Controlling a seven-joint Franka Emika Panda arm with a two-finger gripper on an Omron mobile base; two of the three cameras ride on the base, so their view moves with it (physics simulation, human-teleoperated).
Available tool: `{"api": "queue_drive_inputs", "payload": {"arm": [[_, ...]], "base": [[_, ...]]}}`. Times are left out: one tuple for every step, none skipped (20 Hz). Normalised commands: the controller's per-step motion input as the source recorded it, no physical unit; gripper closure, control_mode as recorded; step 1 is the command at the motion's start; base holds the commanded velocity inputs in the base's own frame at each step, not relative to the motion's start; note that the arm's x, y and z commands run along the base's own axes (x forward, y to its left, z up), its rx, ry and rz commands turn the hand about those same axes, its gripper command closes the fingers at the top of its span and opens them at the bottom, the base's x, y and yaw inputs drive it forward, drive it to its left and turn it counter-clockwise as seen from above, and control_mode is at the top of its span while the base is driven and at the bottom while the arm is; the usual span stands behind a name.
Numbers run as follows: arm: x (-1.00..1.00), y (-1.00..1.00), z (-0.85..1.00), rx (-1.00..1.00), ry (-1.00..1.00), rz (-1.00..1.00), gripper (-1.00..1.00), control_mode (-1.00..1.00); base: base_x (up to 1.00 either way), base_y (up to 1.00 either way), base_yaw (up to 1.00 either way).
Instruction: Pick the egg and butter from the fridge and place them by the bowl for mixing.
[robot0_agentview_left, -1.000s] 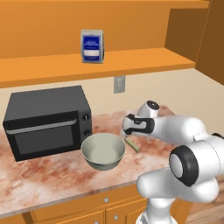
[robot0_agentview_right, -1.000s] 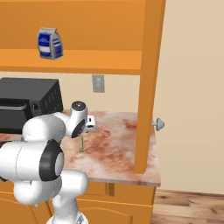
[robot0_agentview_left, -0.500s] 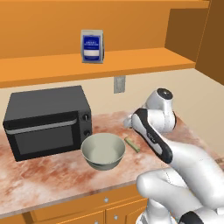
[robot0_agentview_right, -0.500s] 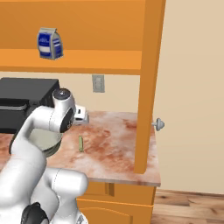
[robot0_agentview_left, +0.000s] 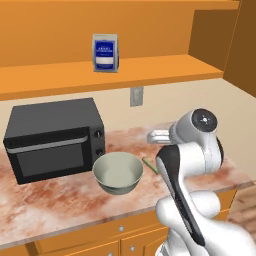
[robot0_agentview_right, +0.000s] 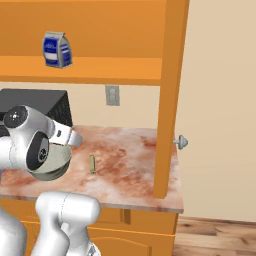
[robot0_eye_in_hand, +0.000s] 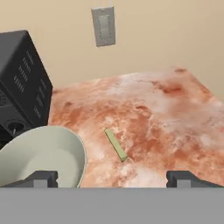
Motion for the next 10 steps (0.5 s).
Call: {"api": "queue_drive_inputs", "payload": {"arm": [[-0.91,0.0,1.0,0.0,-0.06,-0.37,-1.0,-1.0],[-0.85,0.0,1.0,0.03,-0.01,-0.34,-1.0,-1.0],[-0.85,0.0,1.0,0.07,0.0,-0.26,-1.0,-1.0],[-1.0,0.0,0.98,0.0,-0.25,-0.03,-1.0,-1.0],[-1.0,0.0,0.59,0.0,-0.21,0.0,-1.0,-1.0],[-0.76,0.0,0.26,0.0,-0.11,0.0,-1.0,-1.0],[-0.47,0.0,0.17,0.0,-0.2,0.0,-1.0,-1.0],[0.0,0.0,0.0,0.0,0.0,0.0,-1.0,-1.0],[0.0,0.0,0.0,0.0,0.0,0.0,-1.0,-1.0],[-0.39,0.06,0.0,0.0,0.0,0.26,-1.0,-1.0]], "base": [[0.0,0.0,0.0],[0.0,0.0,0.0],[0.0,0.0,0.0],[0.0,0.0,0.0],[0.0,0.0,0.0],[0.0,0.0,0.0],[0.0,0.0,0.0],[0.0,0.0,0.0],[0.0,0.0,0.0],[0.0,0.0,0.0]]}}
